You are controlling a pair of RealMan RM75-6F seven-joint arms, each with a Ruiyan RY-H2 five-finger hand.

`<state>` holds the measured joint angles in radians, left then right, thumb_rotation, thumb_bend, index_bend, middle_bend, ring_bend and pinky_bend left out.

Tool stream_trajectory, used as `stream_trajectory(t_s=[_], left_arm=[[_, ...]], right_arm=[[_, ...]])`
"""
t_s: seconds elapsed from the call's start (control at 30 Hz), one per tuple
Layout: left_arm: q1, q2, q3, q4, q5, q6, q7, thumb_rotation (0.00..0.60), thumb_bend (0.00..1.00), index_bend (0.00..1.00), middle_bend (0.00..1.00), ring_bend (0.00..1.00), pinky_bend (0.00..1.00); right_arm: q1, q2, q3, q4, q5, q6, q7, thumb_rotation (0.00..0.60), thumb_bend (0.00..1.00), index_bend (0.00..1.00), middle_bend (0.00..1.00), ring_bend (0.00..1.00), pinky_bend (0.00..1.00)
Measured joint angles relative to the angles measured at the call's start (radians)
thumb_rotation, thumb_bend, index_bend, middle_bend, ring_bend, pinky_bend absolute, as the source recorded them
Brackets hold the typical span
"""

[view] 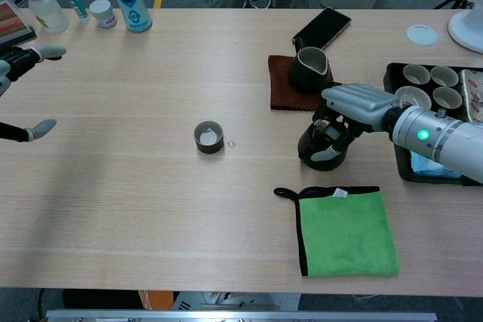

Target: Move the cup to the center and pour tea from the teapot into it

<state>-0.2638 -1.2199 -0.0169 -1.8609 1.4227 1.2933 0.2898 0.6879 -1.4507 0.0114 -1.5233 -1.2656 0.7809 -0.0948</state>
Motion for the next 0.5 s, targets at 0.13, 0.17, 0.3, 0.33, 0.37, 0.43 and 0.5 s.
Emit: stream_trajectory(t_s=[0.13, 0.17, 0.3, 0.33, 0.37, 0.43, 0.5], left_arm=[[-0.001, 0.0, 0.0, 0.0, -0.002, -0.001, 0.002, 0.6, 0.3, 0.06, 0.12, 0.12, 0.03], [-0.001, 0.0, 0.0, 0.0, -0.002, -0.001, 0.002, 0.6, 0.3, 0.06, 0.12, 0.12, 0.03], [-0.002, 0.0, -0.001, 0.0, -0.004, -0.002, 0.001, 0.6, 0.3, 0.06, 0.12, 0.12, 0.03], [-0.002, 0.001, -0.002, 0.001, -0.005, -0.002, 0.001, 0.6, 0.3, 0.06, 0.12, 0.12, 0.03], [-0.002, 0.001, -0.002, 0.001, -0.005, -0.002, 0.0, 0.6, 0.3, 0.06, 0.12, 0.12, 0.03], [-0.002, 0.001, -0.002, 0.001, -0.006, -0.003, 0.0, 0.6, 0.3, 0.06, 0.12, 0.12, 0.03], [-0.002, 0.002, -0.001, 0.002, -0.006, -0.003, -0.001, 0.6, 0.3, 0.06, 0.12, 0.12, 0.03]], right_arm=[[0.003, 0.006, 0.004, -0.004, 0.001, -0.005, -0.003, 0.452, 0.0, 0.73, 0.63, 0.52, 0.0], [0.004, 0.008, 0.006, -0.005, 0.001, -0.006, -0.003, 0.452, 0.0, 0.72, 0.62, 0.51, 0.0], [0.008, 0.017, 0.012, -0.013, 0.0, -0.01, 0.001, 0.455, 0.0, 0.68, 0.58, 0.48, 0.0], [0.01, 0.019, 0.013, -0.015, 0.0, -0.012, 0.002, 0.455, 0.0, 0.68, 0.58, 0.48, 0.0], [0.012, 0.023, 0.015, -0.019, -0.001, -0.014, 0.002, 0.454, 0.0, 0.66, 0.56, 0.47, 0.0], [0.015, 0.028, 0.016, -0.024, -0.001, -0.019, 0.001, 0.454, 0.0, 0.64, 0.54, 0.44, 0.0], [0.019, 0.035, 0.017, -0.031, -0.001, -0.024, -0.002, 0.454, 0.0, 0.61, 0.51, 0.41, 0.0]])
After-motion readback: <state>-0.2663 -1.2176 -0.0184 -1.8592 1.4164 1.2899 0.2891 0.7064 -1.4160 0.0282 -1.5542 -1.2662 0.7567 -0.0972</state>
